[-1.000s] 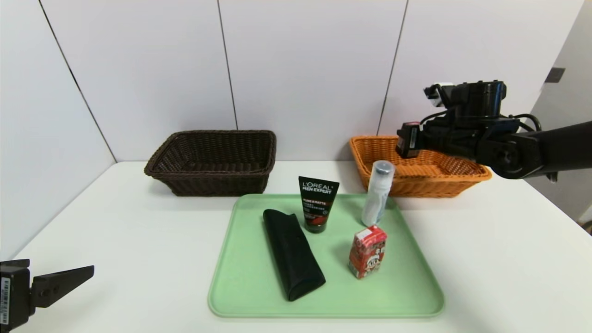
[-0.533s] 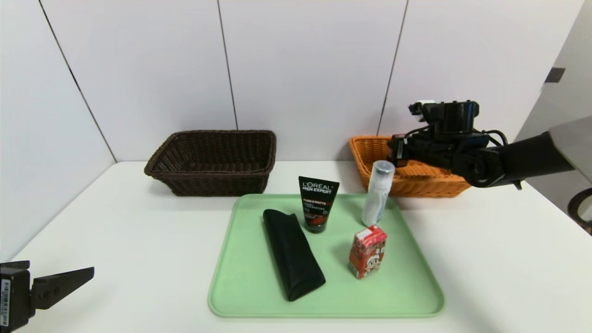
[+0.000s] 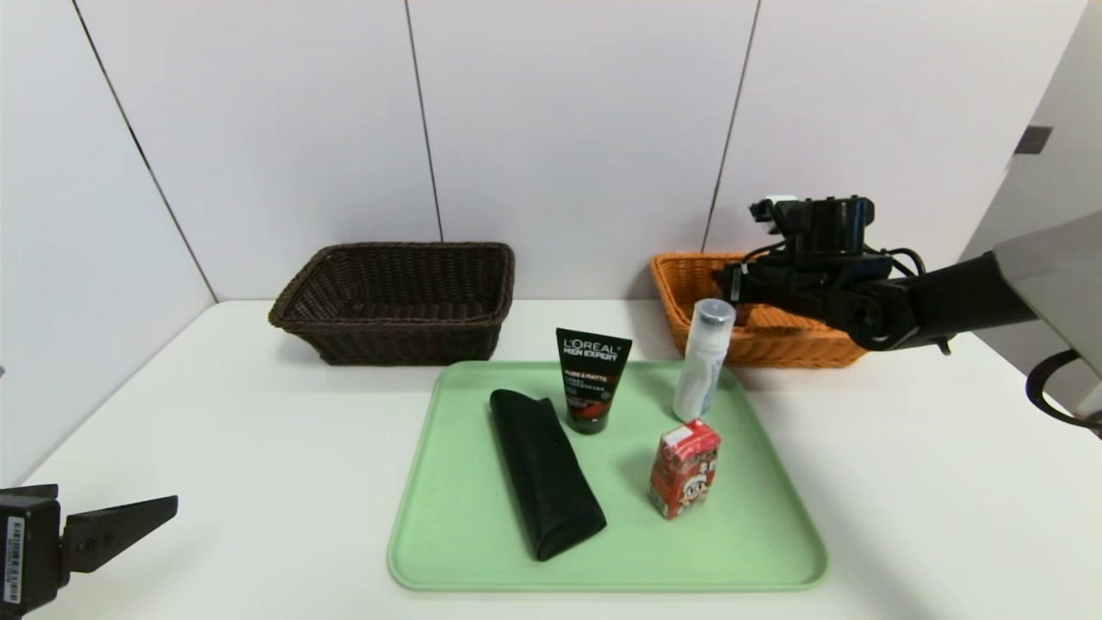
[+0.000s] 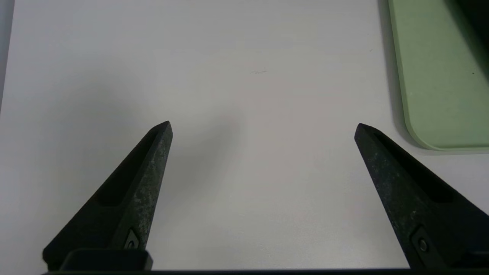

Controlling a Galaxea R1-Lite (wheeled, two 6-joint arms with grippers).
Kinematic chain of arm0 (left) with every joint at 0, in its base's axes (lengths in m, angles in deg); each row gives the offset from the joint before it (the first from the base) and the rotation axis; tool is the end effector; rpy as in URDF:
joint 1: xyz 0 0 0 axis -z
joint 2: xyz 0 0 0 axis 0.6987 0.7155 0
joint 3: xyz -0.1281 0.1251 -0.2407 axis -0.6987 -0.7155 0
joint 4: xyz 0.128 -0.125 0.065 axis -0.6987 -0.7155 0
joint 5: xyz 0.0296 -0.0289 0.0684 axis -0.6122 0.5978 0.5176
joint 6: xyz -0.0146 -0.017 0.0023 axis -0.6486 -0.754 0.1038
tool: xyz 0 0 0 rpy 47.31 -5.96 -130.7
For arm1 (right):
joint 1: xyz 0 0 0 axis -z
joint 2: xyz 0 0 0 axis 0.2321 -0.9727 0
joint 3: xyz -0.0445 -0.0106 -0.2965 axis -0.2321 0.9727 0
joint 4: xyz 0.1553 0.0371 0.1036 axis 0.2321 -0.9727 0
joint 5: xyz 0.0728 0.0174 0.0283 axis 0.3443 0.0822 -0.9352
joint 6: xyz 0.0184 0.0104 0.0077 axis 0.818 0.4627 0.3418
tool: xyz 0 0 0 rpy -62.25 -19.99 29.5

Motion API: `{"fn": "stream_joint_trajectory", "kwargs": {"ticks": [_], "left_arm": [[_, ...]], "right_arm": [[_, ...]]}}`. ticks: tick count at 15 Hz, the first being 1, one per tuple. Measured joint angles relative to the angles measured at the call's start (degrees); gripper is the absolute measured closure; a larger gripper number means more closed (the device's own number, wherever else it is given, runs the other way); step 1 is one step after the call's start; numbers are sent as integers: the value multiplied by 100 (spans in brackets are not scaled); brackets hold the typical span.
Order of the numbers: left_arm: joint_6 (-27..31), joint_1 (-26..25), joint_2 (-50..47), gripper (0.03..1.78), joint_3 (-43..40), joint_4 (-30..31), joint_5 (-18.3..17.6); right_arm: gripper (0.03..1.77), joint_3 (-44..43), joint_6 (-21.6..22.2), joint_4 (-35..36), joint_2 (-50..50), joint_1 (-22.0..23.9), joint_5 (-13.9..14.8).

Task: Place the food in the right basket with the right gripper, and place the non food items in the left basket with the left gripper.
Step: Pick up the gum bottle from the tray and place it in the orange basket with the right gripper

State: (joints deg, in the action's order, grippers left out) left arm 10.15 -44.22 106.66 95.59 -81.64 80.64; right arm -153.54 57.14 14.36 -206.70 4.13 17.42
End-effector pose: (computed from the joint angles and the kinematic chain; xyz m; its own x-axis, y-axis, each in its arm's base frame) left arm 0.0938 -0.0011 0.2129 0.8294 -0.0431 -0.5569 0.0249 0.9989 -0.0403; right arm 0.4444 0.0719 0.1469 0.9441 0.1131 -0.3098 -0.1203 0.9927 -0.0041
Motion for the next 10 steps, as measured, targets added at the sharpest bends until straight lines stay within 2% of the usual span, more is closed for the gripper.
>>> {"fn": "stream_joint_trajectory", "kwargs": {"ticks": [3,6,10], "left_arm": [[0,0,4,12,10,0,2],[-9,-7,-11,12,35,2,24],[-33,-10,-38,12,7,-4,27]], "right_arm": [[55,10,-5,-24,11,1,-6],[40,55,6,-168,171,11,-20],[28,-20,135,-879,840,6,-74]]}}
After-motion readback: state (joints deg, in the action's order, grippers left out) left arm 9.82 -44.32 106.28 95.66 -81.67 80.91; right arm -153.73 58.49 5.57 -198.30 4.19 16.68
